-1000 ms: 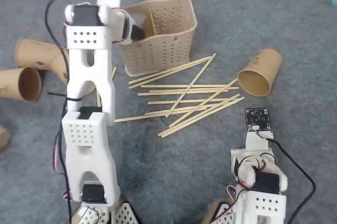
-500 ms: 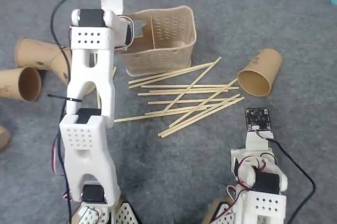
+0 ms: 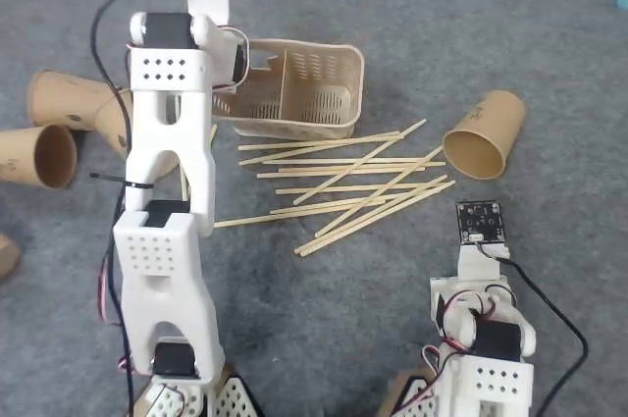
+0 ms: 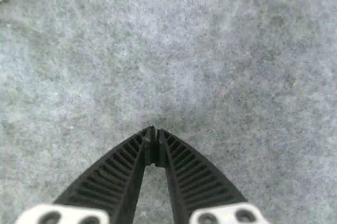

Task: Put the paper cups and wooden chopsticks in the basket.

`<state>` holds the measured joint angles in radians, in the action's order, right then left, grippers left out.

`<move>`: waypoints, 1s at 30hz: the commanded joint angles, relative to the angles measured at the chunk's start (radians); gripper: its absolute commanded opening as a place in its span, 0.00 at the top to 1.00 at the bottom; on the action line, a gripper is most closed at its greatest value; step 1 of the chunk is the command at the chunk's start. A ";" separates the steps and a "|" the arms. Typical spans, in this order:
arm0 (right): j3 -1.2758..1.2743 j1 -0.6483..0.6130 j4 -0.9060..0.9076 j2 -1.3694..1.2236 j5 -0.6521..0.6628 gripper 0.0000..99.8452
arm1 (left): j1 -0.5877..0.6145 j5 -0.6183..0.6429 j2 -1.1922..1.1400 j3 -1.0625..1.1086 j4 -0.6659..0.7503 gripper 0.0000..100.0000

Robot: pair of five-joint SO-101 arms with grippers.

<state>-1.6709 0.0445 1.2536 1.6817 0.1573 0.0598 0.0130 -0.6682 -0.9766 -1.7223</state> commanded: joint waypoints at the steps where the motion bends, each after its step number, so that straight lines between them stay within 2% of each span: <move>1: 0.008 -0.005 0.007 0.016 0.012 0.99 | 0.006 0.043 0.006 -0.091 -0.018 0.99; 3: 0.008 -0.005 0.007 0.016 0.012 0.99 | 0.012 0.058 -0.002 -0.130 -0.020 0.97; 5: 0.008 -0.005 0.007 0.016 0.012 0.99 | 0.021 0.060 0.000 -0.165 -0.031 0.92; 10: 0.008 -0.005 0.007 0.016 0.012 0.99 | 0.043 0.089 0.005 -0.197 -0.032 0.68; 12: 0.008 -0.005 0.007 0.016 0.012 0.99 | 0.063 0.112 0.006 -0.202 -0.032 0.63; 20: 0.008 -0.005 0.007 0.016 0.012 0.99 | 0.120 0.115 0.161 -0.104 -0.035 0.62; 30: 0.008 -0.005 0.007 0.016 0.012 0.99 | 0.080 0.120 0.373 0.194 -0.032 0.62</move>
<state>-1.6709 0.0445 1.2536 1.6817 0.1573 0.1534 0.1158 -0.3997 -0.8140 -1.7223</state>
